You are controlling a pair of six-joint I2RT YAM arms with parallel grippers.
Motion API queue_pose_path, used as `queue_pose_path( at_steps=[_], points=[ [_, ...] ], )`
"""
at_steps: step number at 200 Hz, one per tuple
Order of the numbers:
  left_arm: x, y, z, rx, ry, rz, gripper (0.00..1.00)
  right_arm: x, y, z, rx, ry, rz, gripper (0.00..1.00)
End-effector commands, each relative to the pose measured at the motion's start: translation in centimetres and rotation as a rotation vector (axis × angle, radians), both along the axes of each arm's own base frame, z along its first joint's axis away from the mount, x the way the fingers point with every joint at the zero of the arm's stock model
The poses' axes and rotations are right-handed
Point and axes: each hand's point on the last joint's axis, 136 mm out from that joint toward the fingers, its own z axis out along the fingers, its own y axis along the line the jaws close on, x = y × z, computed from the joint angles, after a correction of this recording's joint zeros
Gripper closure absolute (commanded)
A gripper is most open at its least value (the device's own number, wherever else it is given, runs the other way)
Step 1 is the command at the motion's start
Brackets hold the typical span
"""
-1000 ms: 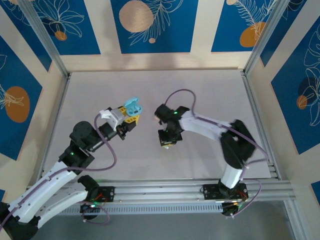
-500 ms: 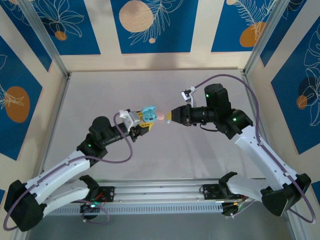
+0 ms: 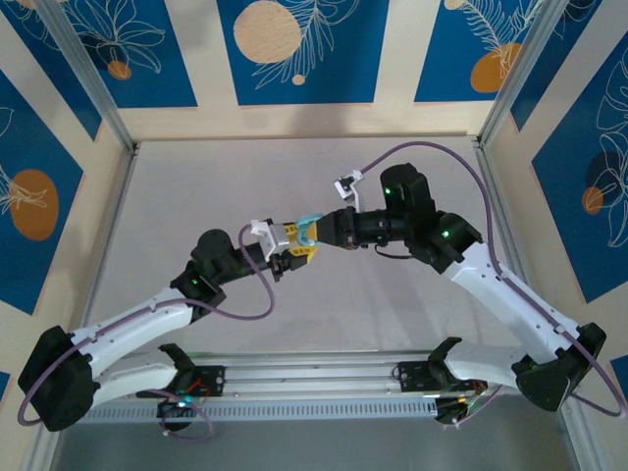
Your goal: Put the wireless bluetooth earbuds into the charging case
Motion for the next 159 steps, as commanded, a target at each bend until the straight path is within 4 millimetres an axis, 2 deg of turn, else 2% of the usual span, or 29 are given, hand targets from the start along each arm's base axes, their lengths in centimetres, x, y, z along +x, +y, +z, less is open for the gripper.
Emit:
queue_pose_path(
  at_steps=[1,77,159],
  points=[
    [-0.7,-0.2,1.7,-0.041,-0.041,-0.024,0.78,1.2,0.1,0.4,-0.033,-0.038,-0.069,0.78],
    [-0.9,-0.3,1.9,-0.047,-0.044,-0.021,0.79,2.1,0.6,-1.0,-0.154,-0.061,-0.129,0.78],
    [-0.7,0.1,2.4,-0.071,-0.050,0.008,0.79,1.5,1.2,-2.2,-0.231,-0.051,-0.097,0.78]
  ],
)
